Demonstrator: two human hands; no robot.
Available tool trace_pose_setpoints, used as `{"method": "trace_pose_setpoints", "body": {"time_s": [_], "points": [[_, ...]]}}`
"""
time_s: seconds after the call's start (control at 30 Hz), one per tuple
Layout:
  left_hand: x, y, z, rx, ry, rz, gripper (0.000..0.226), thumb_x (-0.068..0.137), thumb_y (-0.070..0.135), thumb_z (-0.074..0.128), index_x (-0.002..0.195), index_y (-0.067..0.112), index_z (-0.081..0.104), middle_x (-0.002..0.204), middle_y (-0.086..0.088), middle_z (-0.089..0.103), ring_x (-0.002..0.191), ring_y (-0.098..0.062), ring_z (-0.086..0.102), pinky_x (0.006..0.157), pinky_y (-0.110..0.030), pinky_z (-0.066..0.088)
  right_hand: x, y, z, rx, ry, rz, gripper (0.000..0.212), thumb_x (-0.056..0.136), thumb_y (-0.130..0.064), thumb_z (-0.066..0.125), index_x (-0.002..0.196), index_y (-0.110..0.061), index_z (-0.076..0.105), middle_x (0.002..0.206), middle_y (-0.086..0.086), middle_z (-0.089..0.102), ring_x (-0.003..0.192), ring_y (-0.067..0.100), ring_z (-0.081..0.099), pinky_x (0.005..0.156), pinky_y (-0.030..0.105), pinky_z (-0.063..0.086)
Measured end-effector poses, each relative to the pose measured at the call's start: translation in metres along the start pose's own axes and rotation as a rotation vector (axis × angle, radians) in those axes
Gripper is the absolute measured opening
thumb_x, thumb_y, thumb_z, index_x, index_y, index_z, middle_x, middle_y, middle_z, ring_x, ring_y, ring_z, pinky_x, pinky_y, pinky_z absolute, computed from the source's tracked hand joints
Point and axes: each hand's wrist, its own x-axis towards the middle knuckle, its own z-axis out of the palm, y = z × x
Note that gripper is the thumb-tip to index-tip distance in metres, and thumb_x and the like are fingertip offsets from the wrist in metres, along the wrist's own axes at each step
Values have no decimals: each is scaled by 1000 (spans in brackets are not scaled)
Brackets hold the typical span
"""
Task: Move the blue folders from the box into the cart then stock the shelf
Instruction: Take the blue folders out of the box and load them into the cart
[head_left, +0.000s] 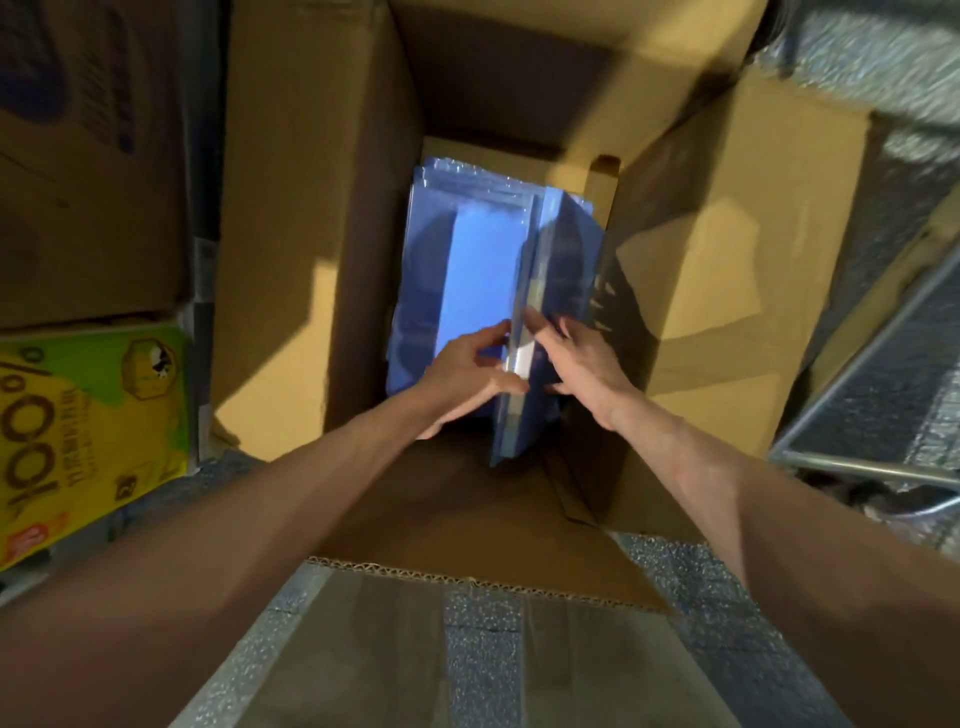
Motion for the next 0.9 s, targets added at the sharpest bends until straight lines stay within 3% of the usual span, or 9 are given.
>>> {"method": "trace_pose_setpoints", "body": {"time_s": [0.1,0.2,0.33,0.5,0.57,0.63,0.7,0.8,0.9], "points": [[-7,7,6,24,-143,-39,78,69,-3,82,140,17,57,126,0,65,102,-10,64,89,-26,54,-10,2,0,-16,44,14,85,63,-91,58,124,-32,57,122,-11,62,115,21,61,96,50,53],[-5,8,4,85,-223,-69,70,80,-12,70,142,18,56,138,0,60,116,-15,59,94,-30,51,-6,4,-2,-75,133,44,105,51,-99,56,131,-31,54,127,-1,65,112,27,65,91,52,56],[-6,5,5,190,-297,-95,69,84,-13,63,146,15,51,139,-2,59,127,-20,55,103,-32,44,5,4,-4,-230,198,-15,66,80,-62,70,126,-18,55,116,9,66,99,31,68,78,51,61],[-19,0,10,236,-248,-143,62,92,-12,54,150,3,39,138,-16,60,129,-26,55,93,-27,45,6,0,-10,-239,211,-7,34,96,-32,61,118,-5,59,111,20,65,96,36,67,77,53,60],[-27,3,10,211,-175,-115,55,95,-8,54,148,4,44,136,-15,61,119,-23,60,85,-21,49,-7,1,-20,-238,254,-24,27,98,-25,57,116,-5,59,106,19,65,90,35,67,71,45,61],[-41,17,9,237,-92,-66,49,97,1,57,145,10,49,123,-9,67,98,-16,63,68,-11,46,-28,-2,-36,-230,277,-43,21,98,-20,54,112,-6,59,96,16,64,75,30,64,49,30,57],[-64,40,6,287,8,18,47,97,5,58,142,14,51,113,-6,68,81,-12,61,58,-10,44,-58,-14,-55,-219,256,-61,16,99,-20,52,107,-7,57,88,15,61,67,28,61,42,29,53],[-106,82,-3,462,109,159,51,95,10,55,143,26,48,118,1,68,99,-20,64,83,-26,52,-109,-40,-80,-202,159,-109,21,102,-25,51,110,-7,55,78,8,57,73,28,62,70,52,60],[-164,145,-10,652,179,279,58,96,18,54,151,31,38,132,2,62,118,-24,57,102,-34,45,-171,-80,-103,-214,111,-157,21,103,-27,50,117,-13,55,78,-1,53,75,22,57,70,42,57]]}}
